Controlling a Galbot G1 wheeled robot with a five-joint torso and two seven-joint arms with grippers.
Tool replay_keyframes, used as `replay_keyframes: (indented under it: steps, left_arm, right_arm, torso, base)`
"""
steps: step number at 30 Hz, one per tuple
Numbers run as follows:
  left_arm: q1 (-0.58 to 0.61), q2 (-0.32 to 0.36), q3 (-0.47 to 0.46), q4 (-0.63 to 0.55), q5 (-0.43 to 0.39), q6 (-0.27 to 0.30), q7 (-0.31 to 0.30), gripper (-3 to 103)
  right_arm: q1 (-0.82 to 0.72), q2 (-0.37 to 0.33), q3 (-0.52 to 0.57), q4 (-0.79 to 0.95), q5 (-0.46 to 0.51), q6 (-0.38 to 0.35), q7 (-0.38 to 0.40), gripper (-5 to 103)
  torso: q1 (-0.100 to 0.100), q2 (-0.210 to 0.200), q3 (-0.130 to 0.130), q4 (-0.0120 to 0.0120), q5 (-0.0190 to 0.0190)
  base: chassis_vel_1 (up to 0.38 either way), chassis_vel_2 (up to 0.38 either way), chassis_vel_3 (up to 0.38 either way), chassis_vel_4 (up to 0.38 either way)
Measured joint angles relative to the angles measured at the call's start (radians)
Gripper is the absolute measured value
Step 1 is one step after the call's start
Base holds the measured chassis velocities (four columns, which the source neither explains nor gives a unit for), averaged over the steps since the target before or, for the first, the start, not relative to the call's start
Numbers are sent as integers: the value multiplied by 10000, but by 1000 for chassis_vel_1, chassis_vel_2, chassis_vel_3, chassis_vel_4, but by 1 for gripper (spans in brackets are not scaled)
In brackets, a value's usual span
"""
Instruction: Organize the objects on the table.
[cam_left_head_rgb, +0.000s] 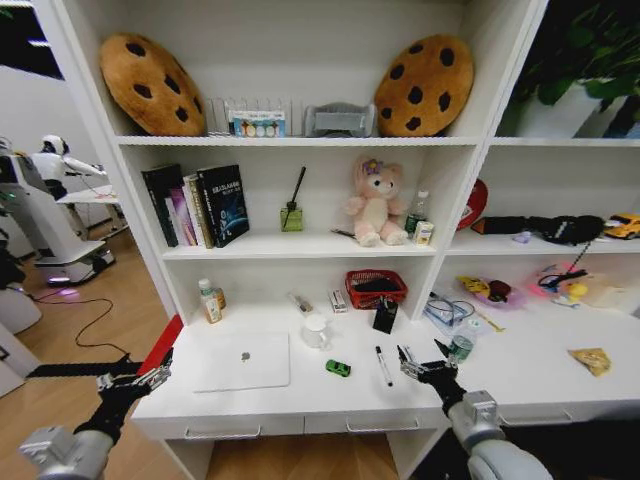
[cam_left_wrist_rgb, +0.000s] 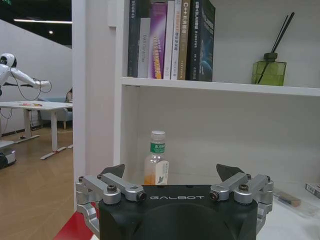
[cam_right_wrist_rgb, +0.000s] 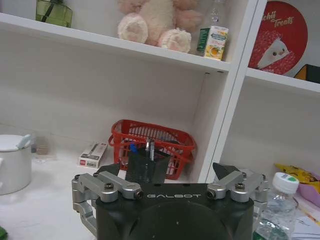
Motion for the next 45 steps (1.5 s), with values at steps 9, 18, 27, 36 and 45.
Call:
replay_keyframes:
  steps: [9,18,27,36,45]
  left_arm:
    - [-6,5,9,6,-3,6,-1,100]
    - [-3,7,10,11,-4,11,-4,100]
    - [-3,10,10,15,-4,13,-17,100]
    - [-3,9,12,15,-3,14,-13,100]
    - [-4,9,12,14,-3,14,-10,100]
  right_arm:
    - [773,-1808,-1036,-143,1567,109,-513,100]
    - [3152,-4502,-4054,-392,4391,-615,-674,100]
    - [6492,-5980,-7878,-1779,6367,-1608,-1149,100]
    - [9122,-5086,-9917,-3270,6387,-2415,-2170,100]
    - [11210,-4508,-11281,-3890,6332,-3201,-2581,100]
  torso:
    - [1,0,1,-3,-7]
    - [0,0,0,4,-3]
    - [0,0,1,2,3]
    - [0,-1,1,1,-3]
    - [0,0,0,3,-2]
  base:
    - [-211,-219,227,206]
    - [-29,-33,46,24]
    - [15,16,-8,-14]
    - [0,0,0,0]
    - [0,0,0,0]
